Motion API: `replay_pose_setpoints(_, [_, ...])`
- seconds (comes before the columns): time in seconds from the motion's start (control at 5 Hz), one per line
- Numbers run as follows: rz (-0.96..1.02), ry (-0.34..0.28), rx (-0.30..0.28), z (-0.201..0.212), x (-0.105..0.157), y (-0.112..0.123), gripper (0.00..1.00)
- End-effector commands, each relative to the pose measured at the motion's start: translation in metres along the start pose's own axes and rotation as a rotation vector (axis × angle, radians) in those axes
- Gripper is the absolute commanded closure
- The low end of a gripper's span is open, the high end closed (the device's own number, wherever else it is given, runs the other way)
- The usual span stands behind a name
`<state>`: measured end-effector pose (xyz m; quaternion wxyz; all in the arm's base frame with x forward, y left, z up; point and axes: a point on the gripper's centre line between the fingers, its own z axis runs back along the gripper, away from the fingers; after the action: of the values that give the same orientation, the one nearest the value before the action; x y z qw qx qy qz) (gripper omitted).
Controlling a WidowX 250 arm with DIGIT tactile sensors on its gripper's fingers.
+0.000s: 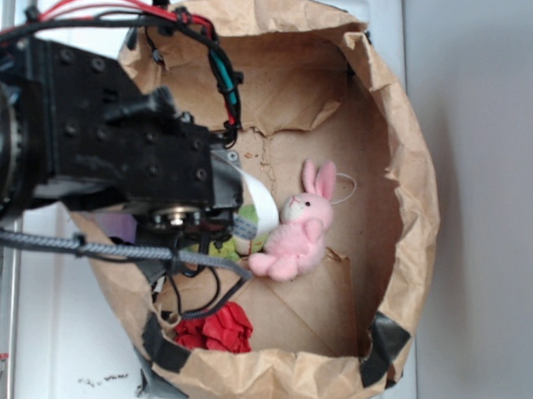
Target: Grab the green animal.
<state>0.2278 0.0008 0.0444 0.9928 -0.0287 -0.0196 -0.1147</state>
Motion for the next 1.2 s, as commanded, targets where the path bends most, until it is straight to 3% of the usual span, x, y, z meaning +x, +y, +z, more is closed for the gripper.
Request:
replay_pose_setpoints(0.0, [-0.016,-0.158,-0.021,0.034,0.008,0.013,0.0])
replay_pose_setpoints(0.4, [0.013,-0.2,-0.017,0.048,0.031,0.027,0.0])
replay_pose_setpoints(1.0, [0.004,-0.167,0.029,0.023,0.043,0.015,0.0])
